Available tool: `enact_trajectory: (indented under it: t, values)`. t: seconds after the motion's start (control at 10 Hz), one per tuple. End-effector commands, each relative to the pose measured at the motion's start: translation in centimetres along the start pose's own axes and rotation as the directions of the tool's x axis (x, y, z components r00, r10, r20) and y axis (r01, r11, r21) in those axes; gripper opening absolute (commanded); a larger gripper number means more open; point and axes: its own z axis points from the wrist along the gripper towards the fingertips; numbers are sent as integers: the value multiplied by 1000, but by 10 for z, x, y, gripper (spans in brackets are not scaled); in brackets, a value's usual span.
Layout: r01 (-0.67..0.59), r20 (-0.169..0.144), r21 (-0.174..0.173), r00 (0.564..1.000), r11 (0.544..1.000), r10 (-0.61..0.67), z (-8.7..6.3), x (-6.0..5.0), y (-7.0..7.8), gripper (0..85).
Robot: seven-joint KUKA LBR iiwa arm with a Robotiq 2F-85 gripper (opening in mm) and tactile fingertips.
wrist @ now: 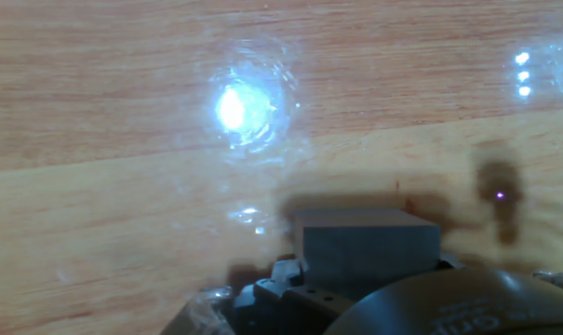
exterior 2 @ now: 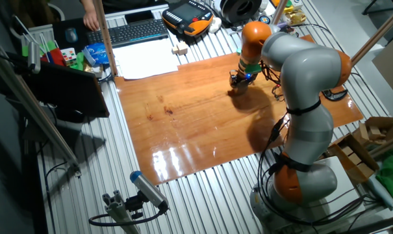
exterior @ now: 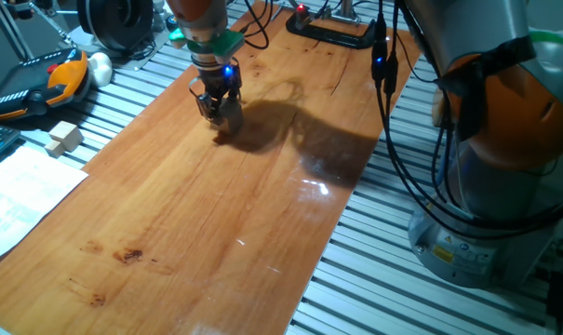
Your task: Hold a small block with the gripper and sweep it from left to right on the table
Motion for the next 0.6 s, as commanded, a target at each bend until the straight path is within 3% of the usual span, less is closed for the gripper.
enact_trajectory:
  t: [0.0, 0.5]
  values:
    - [-5, -2, -1, 1000, 1000, 5, -2, 0, 2, 617]
    - [-34, 1, 6, 999, 999, 34, -4, 5, 18, 647]
